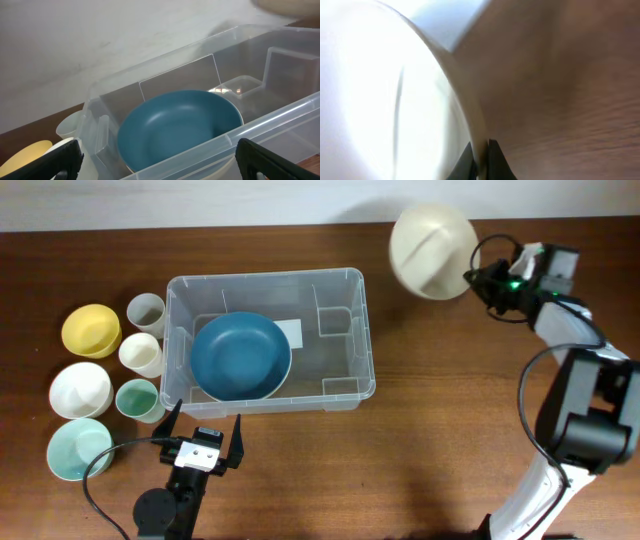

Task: Pack container
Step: 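Lift the cream bowl and carry it over the bin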

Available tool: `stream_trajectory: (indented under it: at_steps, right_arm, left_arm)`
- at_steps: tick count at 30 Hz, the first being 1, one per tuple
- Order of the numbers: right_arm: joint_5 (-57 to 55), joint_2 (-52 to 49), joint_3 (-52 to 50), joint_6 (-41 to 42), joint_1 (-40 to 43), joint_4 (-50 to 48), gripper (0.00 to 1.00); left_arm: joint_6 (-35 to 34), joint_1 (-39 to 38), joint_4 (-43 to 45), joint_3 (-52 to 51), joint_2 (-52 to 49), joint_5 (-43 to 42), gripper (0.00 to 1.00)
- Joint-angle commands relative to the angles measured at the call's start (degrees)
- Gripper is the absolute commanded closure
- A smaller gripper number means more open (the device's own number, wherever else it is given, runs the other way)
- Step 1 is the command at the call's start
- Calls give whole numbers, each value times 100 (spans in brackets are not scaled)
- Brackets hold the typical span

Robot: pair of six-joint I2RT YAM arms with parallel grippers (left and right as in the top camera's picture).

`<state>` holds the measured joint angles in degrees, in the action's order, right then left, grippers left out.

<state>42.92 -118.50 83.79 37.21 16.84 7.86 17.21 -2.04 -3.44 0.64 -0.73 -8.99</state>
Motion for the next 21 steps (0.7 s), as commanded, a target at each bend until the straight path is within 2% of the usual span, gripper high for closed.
stream_trajectory:
  at_steps: [1,3,7,10,14,21]
  right_arm:
    - [1091,1156,79,-13,-229,-15,96]
    - [935,1676,79,-98,-772,4,96]
    - [136,2046,79,-184,-1751,96,96]
    - [-1952,2015,79,-413,-3303,817,96]
    - [-3289,1908,79,-444,-4188,1191,96]
    - [-3460,1443,79,-435,-4795,1180,96]
  left_arm:
    - [83,35,-31,-13,37,2,0]
    - [83,35,-31,-13,37,0,0]
    - [83,35,-31,-13,37,0,0]
    - [83,35,-31,-13,37,0,0]
    - [83,35,-31,-13,37,0,0]
    - [83,35,-31,-13,37,0,0]
